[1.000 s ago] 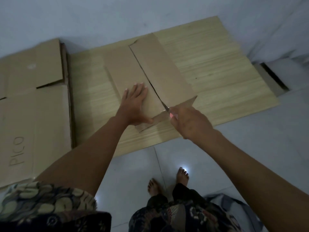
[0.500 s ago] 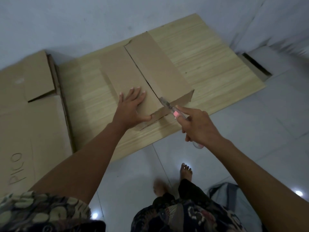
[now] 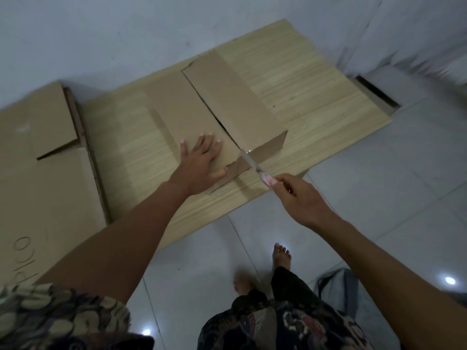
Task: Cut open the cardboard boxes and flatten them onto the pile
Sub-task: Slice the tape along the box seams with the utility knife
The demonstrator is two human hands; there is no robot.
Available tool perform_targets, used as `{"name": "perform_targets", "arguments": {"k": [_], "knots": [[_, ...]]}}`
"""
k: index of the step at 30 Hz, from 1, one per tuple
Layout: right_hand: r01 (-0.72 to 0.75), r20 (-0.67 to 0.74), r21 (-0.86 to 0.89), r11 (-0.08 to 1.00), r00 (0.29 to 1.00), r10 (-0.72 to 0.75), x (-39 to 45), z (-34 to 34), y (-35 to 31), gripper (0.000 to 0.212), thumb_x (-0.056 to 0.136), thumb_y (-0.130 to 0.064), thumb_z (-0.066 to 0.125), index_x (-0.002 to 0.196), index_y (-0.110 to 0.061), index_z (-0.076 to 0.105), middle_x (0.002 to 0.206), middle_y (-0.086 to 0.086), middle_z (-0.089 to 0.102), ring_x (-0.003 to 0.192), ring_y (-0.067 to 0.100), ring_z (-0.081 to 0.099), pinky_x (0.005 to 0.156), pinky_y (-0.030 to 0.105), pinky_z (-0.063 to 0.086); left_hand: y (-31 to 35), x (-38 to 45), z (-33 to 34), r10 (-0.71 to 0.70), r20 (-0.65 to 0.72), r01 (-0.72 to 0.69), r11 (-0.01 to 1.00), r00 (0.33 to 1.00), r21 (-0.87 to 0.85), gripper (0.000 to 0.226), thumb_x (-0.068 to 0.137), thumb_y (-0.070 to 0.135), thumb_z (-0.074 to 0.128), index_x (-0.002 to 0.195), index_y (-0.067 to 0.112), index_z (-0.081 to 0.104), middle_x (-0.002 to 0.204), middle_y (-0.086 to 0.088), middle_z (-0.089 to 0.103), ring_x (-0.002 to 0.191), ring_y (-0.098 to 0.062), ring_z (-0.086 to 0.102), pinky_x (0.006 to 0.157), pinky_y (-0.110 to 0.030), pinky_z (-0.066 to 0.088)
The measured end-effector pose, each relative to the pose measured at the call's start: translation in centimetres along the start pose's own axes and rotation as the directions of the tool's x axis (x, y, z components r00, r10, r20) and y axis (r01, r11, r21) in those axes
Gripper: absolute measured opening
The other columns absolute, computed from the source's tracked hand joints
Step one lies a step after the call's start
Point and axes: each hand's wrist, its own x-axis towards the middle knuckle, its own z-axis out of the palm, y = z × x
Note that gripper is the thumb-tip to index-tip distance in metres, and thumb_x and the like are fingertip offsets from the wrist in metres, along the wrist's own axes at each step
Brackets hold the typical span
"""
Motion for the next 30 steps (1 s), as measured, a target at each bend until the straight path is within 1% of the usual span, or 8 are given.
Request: {"name": "perform_targets", "arguments": {"k": [1,3,8,12,20,25,28,30], "knots": [[-0.027,0.045,0.023,0.999,0.999,0.026,0.1,0.1,0.2,0.04,0.098,-0.067,0.042,0.094,-0.032,0.063,0.076,-0.014,0.055,0.071,0.007,0.053,0.066,0.025,0.04,0.0,0.0,-0.1,-0.003,0.008,0.003,1.0,1.0,-0.021,0.078,0.099,0.049,0.055,0.161,0.017,0.021,0.17,-0.006,0.007,0.157,-0.022,-0.003,0.12,-0.059,-0.011],[-0.095,0.153,0.054,0.994,0.984,0.086,0.1,0.1,0.4,0.049,0.091,-0.076,0.044,0.09,-0.028,0.058,0.072,-0.008,0.053,0.062,0.009,0.049,0.06,0.027,0.044,-0.2,0.0,-0.3,-0.002,0.013,0.003,0.998,1.0,-0.061,0.08,0.098,0.045,0.06,0.162,0.017,0.02,0.171,-0.006,0.005,0.157,-0.021,-0.004,0.12,-0.058,-0.013],[-0.133,0.314,0.069,0.989,0.944,0.105,-0.1,0.4,0.9,0.046,0.094,-0.066,0.045,0.105,-0.022,0.056,0.101,0.001,0.066,0.083,0.015,0.066,0.071,0.032,0.054,-0.4,-0.3,-0.4,0.002,0.005,-0.002,0.997,1.0,-0.081,0.08,0.099,0.043,0.06,0.162,0.016,0.019,0.171,-0.006,0.003,0.157,-0.021,-0.006,0.121,-0.058,-0.013],[-0.16,0.31,0.07,0.985,0.942,0.131,0.5,0.6,1.0,0.047,0.091,-0.071,0.049,0.099,-0.026,0.06,0.091,-0.003,0.07,0.079,0.017,0.066,0.075,0.041,0.056,-0.4,-0.4,-0.3,0.006,0.012,-0.004,0.996,1.0,-0.091,0.084,0.095,0.05,0.057,0.162,0.016,0.018,0.171,-0.005,0.003,0.157,-0.02,-0.006,0.121,-0.057,-0.013],[-0.164,0.287,0.111,0.98,0.95,0.127,1.7,1.2,-0.7,0.039,0.099,-0.058,0.049,0.102,-0.021,0.058,0.09,0.001,0.068,0.077,0.013,0.061,0.072,0.033,0.053,-0.7,-0.6,-0.1,0.006,0.003,-0.006,0.994,1.0,-0.11,0.09,0.091,0.054,0.053,0.162,0.014,0.015,0.171,-0.004,0.001,0.156,-0.016,-0.008,0.121,-0.052,-0.016],[-0.306,0.283,0.194,0.932,0.927,0.245,2.3,1.9,-1.2,0.046,0.086,-0.072,0.053,0.096,-0.028,0.063,0.089,0.001,0.071,0.082,0.019,0.071,0.088,0.057,0.057,-0.7,-0.7,0.7,0.037,-0.043,-0.039,0.998,0.998,-0.041,0.1,0.082,0.069,0.029,0.161,0.009,0.016,0.17,-0.006,0.004,0.157,-0.018,-0.001,0.121,-0.049,-0.013],[-0.38,0.333,0.234,0.895,0.896,0.294,2.7,1.9,-1.8,0.061,0.07,-0.081,0.056,0.092,-0.026,0.07,0.085,0.002,0.071,0.078,0.017,0.072,0.089,0.062,0.055,-0.8,-0.7,1.3,0.063,-0.087,-0.061,0.998,0.994,0.021,0.095,0.086,0.066,0.026,0.16,0.007,0.019,0.169,-0.01,0.009,0.157,-0.022,0.005,0.122,-0.049,-0.008],[-0.376,0.341,0.21,0.902,0.893,0.293,2.8,1.4,-2.1,0.051,0.084,-0.072,0.055,0.095,-0.025,0.072,0.089,0.004,0.071,0.081,0.018,0.07,0.091,0.061,0.054,-0.7,-0.7,1.5,0.058,-0.088,-0.055,0.998,0.994,0.032,0.093,0.088,0.064,0.025,0.16,0.007,0.017,0.17,-0.01,0.008,0.157,-0.021,0.004,0.122,-0.047,-0.009]]}}
